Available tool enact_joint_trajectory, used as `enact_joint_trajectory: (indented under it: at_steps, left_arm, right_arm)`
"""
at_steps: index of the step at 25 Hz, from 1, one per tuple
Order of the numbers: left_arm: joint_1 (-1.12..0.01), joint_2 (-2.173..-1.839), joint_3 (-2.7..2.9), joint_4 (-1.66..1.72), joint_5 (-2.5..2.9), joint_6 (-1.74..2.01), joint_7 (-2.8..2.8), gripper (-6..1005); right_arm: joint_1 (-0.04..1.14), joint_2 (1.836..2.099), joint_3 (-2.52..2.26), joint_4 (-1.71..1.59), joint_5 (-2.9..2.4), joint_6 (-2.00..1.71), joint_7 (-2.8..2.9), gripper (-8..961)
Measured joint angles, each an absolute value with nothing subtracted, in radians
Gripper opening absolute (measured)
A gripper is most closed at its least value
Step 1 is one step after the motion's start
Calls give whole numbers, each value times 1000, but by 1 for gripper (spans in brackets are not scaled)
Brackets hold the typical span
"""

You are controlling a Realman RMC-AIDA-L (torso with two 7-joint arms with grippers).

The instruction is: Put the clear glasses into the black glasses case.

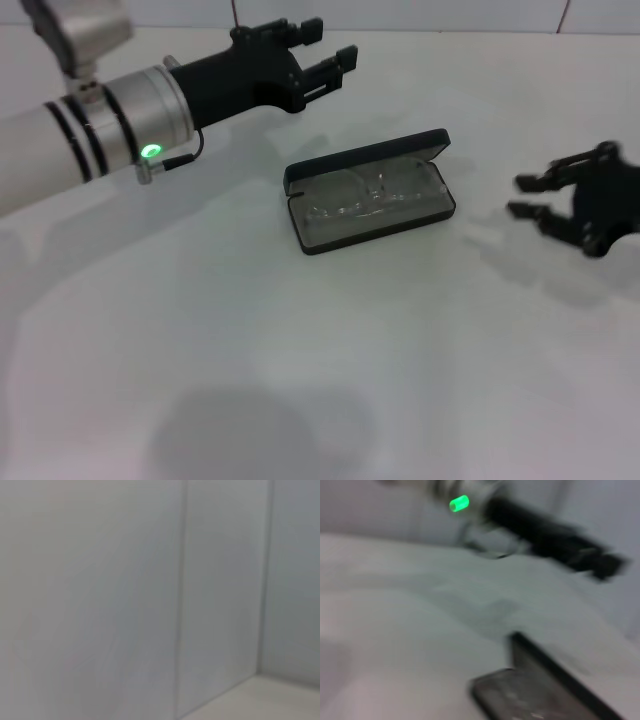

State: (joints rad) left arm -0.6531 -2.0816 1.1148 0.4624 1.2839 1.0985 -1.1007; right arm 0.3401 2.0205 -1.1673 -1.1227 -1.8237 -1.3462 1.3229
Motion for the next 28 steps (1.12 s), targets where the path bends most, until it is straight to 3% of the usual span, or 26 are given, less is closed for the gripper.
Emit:
enact_joint_trajectory:
  at_steps: [11,21,28]
  left_arm:
    - [-769,-2094,1357,361,1318,796,-1089,666]
    - [-749,-2099,1473,379,1295,842,-1068,671]
    - [-662,-2090,1464,475,1204,1024,-1016,674]
  right_arm:
    - [348,2017,-925,-887,-1620,-1303,1293,235]
    - [351,2015,-921,-871,-1615,-1307,1285,236]
    - [356,2016,-920,-870,-1610,-1367,1286,235]
